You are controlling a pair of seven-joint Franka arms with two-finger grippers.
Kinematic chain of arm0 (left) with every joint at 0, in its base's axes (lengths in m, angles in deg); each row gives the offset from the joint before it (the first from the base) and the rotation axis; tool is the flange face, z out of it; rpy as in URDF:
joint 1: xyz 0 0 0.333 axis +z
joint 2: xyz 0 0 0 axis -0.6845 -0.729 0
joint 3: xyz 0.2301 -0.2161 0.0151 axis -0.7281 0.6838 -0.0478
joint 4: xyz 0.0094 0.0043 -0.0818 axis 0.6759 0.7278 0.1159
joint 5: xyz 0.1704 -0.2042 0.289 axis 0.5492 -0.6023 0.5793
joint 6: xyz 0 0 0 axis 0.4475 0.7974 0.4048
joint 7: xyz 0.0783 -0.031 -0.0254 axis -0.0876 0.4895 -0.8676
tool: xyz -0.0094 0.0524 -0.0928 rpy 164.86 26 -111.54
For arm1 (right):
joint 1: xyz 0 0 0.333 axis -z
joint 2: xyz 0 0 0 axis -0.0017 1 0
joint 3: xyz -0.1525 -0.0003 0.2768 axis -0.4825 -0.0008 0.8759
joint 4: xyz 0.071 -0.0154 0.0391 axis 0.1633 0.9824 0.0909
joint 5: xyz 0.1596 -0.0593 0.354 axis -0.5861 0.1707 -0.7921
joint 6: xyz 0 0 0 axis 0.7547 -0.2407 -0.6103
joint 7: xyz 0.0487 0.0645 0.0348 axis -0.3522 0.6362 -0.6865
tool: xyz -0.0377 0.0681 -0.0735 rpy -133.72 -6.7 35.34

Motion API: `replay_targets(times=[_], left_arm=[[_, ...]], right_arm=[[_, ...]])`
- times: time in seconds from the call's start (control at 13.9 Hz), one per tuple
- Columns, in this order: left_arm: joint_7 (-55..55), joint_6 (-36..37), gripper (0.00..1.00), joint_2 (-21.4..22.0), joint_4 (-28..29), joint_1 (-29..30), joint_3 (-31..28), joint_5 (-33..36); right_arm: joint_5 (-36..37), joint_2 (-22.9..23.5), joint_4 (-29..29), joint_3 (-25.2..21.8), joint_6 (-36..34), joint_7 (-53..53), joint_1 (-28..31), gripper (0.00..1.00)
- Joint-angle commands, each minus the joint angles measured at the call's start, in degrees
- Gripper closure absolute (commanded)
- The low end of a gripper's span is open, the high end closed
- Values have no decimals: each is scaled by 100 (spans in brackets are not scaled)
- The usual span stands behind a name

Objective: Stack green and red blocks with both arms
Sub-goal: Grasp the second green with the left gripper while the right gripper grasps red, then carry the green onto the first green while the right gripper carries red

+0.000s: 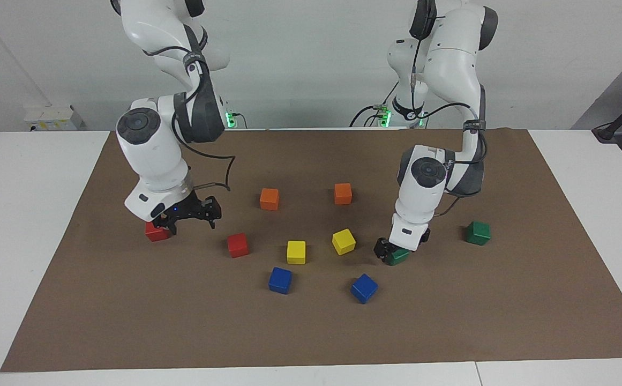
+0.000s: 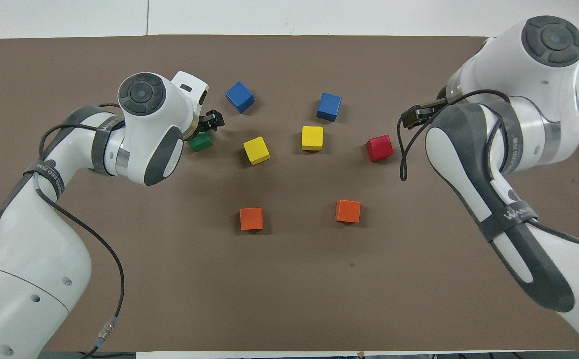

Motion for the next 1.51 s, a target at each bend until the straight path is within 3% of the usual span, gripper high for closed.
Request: replay_targets(times=[0.0,0.29,0.5,0.57,0.65,0.72,0.79,1.01,1.15,1.44], left_arm=[[-146,-152,0,231,370,-32,-21,82],[-216,-160,0,231,397,-49,-30,82],[-225,-213,0,266,449,-49,-21,82],[-268,-222,7,266,458,-49,-21,82],[-364,-248,32,275,484,-67,-30,82],[-418,-222,80,275,476,-102,-30,82],[-409,-161,100,275,467,-111,-30,82],[-252,522,100,318,12,-32,-30,143],[246,971,100,633,-78,143,-3,117],[2677,1720,100,1118,-78,1056,23,-154]], right_arm=[[38,338,-335,13,121,333,-173,0],[21,470,-203,22,588,702,-542,0],[21,471,463,22,1387,782,-569,0],[21,505,543,22,1485,782,-595,0],[29,532,588,22,1555,782,-604,0],[21,532,710,22,1678,782,-596,0],[21,523,868,22,1853,782,-596,0],[21,532,1054,22,2022,782,-596,0],[21,541,1168,22,2039,756,-561,0],[21,550,1195,22,2031,765,-534,0]])
